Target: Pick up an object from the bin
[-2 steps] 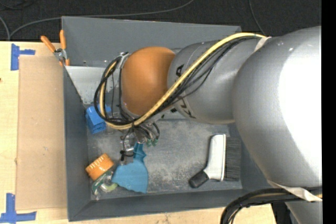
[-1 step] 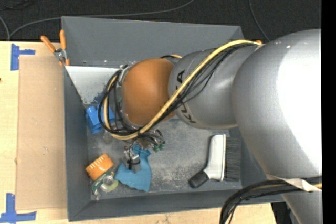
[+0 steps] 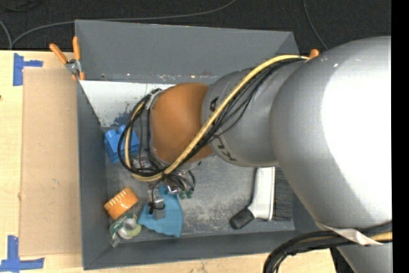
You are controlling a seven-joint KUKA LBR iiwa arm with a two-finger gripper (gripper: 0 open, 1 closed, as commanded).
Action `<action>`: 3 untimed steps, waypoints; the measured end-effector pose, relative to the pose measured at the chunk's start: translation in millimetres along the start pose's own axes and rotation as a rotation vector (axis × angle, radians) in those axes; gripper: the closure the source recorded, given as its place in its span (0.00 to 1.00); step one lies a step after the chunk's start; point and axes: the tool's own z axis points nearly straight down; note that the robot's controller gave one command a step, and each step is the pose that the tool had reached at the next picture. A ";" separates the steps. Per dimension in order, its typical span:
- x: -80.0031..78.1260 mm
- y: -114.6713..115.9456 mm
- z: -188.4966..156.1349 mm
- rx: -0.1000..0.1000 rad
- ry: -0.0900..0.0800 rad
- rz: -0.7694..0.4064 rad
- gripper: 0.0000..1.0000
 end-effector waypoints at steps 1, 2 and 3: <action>26.2 37.6 2.9 -0.003 0.008 -0.363 0.00; 36.1 45.8 5.2 0.001 0.006 -0.063 0.00; 36.5 48.4 4.2 0.000 0.007 0.012 0.00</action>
Offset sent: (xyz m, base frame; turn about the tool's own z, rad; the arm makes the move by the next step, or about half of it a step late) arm -0.0506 0.0373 -0.0054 0.0150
